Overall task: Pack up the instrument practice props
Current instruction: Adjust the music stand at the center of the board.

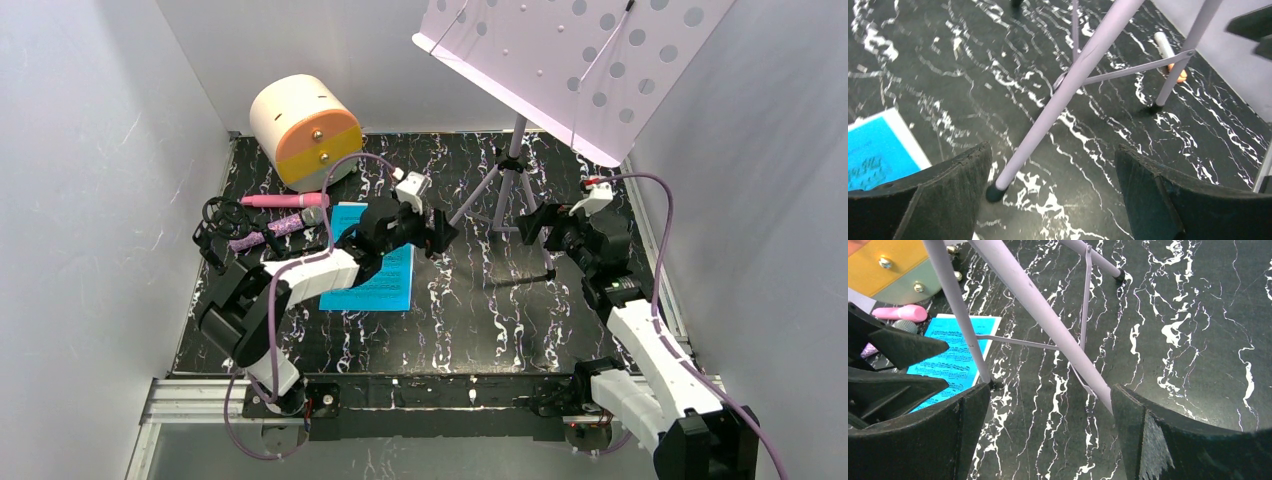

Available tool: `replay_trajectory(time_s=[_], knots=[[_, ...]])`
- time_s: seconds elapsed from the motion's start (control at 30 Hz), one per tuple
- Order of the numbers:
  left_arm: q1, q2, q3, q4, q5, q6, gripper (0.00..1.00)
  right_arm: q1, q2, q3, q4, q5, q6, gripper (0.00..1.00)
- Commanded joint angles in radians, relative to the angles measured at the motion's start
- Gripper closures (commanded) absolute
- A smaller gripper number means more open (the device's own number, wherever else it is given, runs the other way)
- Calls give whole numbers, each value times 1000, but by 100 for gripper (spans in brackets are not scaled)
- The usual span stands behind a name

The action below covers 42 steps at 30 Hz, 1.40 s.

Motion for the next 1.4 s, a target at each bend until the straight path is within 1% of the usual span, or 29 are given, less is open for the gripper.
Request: replay_trajectory(time_s=[0.0, 0.1, 0.2, 0.3, 0.37, 0.5, 0.57, 0.63, 0.7, 0.77, 0.8, 0.97, 1.13, 1.27, 1.37], knots=[[11, 51, 87, 124, 187, 109, 11, 4, 41, 8, 86, 14, -24, 1], [15, 96, 94, 164, 212, 183, 11, 4, 50, -3, 97, 10, -5, 1], [20, 153, 119, 171, 233, 252, 12, 4, 45, -10, 85, 20, 21, 1], [30, 206, 143, 171, 251, 305, 14, 4, 33, -13, 43, 11, 59, 1], [33, 233, 155, 171, 264, 365, 16, 4, 21, -19, 5, -3, 90, 2], [33, 255, 164, 171, 302, 432, 20, 1, 10, -31, -68, -5, 133, 2], [33, 263, 164, 170, 327, 452, 25, 2, 12, -38, -85, -6, 159, 3], [33, 270, 163, 169, 365, 465, 32, 1, 16, -57, -78, -32, 185, 3], [32, 273, 158, 169, 398, 467, 40, 2, 26, -82, -48, -55, 217, 3], [27, 281, 156, 169, 405, 470, 48, 2, 47, -104, -9, -68, 251, 3], [24, 285, 155, 169, 404, 475, 51, 3, 60, -110, 5, -73, 265, 3], [20, 305, 146, 169, 374, 505, 58, 2, 126, -111, 58, -67, 290, 3], [-2, 312, 130, 169, 338, 540, 78, -2, 178, -99, 100, -40, 306, 3], [-22, 303, 108, 172, 305, 543, 88, -7, 226, -83, 123, -9, 298, 3], [-41, 278, 71, 196, 267, 515, 94, -12, 260, -66, 140, 30, 279, 2]])
